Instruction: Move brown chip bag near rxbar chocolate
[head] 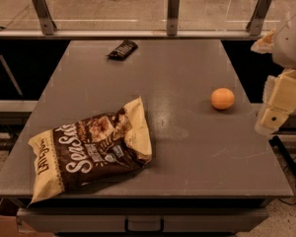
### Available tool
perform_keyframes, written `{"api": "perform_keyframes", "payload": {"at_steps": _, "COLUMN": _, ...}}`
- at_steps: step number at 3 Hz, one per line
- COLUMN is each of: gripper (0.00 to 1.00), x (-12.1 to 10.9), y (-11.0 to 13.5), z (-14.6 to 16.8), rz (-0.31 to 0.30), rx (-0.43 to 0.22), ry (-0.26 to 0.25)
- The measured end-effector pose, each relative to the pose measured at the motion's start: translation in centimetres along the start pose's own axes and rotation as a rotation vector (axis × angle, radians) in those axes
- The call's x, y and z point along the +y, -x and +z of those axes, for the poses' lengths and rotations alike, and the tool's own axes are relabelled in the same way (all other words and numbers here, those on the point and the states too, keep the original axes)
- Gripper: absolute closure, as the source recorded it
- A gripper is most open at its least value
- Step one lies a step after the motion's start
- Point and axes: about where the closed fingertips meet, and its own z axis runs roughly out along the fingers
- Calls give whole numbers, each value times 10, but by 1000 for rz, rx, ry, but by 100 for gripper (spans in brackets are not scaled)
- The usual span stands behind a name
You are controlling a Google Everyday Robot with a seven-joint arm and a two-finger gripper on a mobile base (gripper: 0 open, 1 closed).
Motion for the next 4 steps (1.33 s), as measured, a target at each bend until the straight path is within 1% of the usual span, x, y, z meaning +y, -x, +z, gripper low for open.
{"api": "perform_keyframes", "payload": {"at_steps": 1, "gripper": 0, "x": 10, "y": 37, "z": 37, "rz": -107, "rx": -65, "ry": 76}}
{"api": "perform_keyframes", "payload": {"at_steps": 2, "gripper": 0, "x": 38, "y": 90, "z": 74, "rz": -249, "rx": -152, "ry": 174}}
{"api": "perform_keyframes", "payload": {"at_steps": 3, "gripper": 0, "x": 65, "y": 133, "z": 108, "rz": -357, "rx": -231, "ry": 245}}
{"api": "perform_keyframes", "payload": {"at_steps": 4, "gripper": 0, "x": 81, "y": 164, "z": 131, "rz": -420, "rx": -290, "ry": 283}}
